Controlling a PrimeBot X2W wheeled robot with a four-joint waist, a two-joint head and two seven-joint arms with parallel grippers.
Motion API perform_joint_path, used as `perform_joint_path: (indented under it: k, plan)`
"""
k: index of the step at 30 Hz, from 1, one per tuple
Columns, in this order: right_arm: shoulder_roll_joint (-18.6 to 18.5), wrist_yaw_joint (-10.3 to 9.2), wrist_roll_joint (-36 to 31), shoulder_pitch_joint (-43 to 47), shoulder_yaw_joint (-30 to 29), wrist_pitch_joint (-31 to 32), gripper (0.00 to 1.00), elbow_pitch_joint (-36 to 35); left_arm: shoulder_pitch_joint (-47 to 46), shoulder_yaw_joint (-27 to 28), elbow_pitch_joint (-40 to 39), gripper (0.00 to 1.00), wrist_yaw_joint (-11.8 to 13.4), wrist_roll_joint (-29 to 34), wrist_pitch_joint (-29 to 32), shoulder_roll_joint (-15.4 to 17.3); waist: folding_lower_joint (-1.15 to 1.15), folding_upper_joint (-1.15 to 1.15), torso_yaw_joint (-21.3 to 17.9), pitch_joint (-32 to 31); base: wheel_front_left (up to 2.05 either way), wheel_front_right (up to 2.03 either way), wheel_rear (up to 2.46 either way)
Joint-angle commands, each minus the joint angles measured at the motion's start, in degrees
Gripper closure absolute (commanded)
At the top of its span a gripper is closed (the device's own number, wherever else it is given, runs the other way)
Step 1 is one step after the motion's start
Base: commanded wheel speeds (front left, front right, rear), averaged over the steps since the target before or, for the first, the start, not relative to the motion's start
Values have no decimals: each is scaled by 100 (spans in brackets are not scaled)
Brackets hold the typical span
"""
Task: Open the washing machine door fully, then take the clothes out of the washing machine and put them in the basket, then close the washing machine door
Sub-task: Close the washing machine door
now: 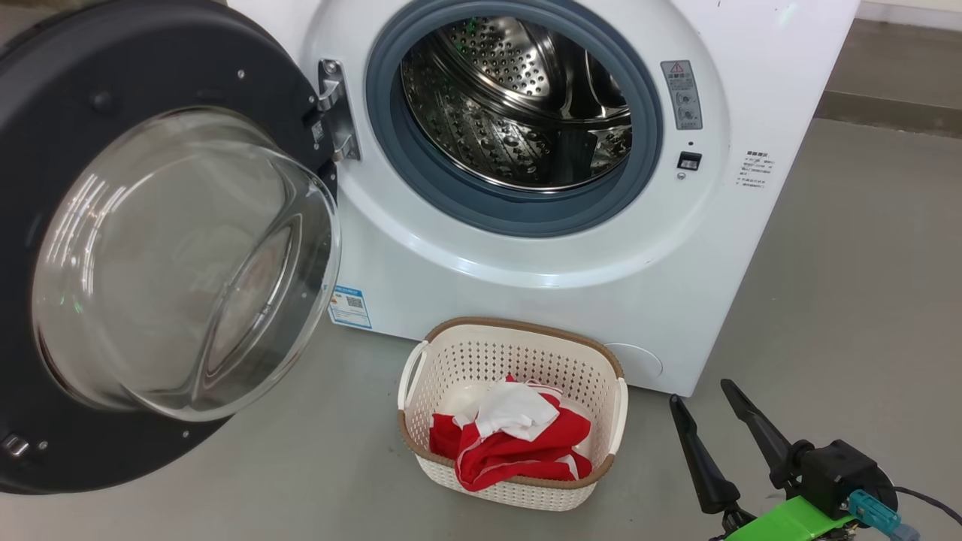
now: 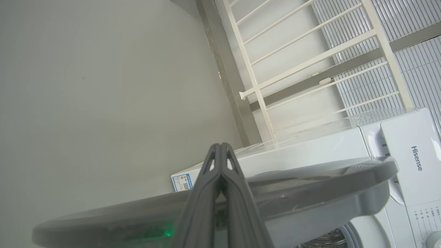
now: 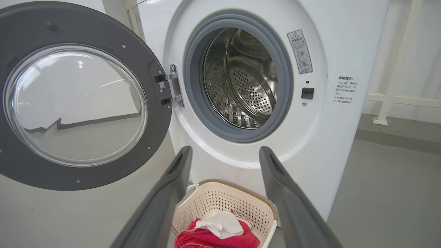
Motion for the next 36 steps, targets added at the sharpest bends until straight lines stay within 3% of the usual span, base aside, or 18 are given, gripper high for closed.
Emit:
perform_joint_path:
  k: [1, 11, 22, 29, 36]
  plan:
    - [-61, 29, 70, -205, 108, -37, 0, -118, -49, -14, -68, 100, -108, 30, 173, 364, 0, 0, 2, -4, 0, 0, 0]
    - [9, 29, 80, -205, 78, -37, 0, -137, 93, 115, -46, 100, -638, -376, 926, 324, 0, 0, 4, -8, 0, 0, 0]
    - [70, 29, 104, -200, 45, -37, 0, -134, 493, 424, -561, 100, -885, -935, 1419, -33, 0, 0, -63, -30, 0, 0, 0]
    - [108, 29, 110, -167, 25, -37, 0, -120, 911, 661, -1348, 100, -839, -1337, 1786, -500, 0, 0, -81, -92, 0, 0, 0]
    - [148, 29, 124, -133, 44, -37, 0, -110, 1520, 727, -2694, 100, -477, -1583, 2303, -1096, 0, 0, -90, -148, 0, 0, 0]
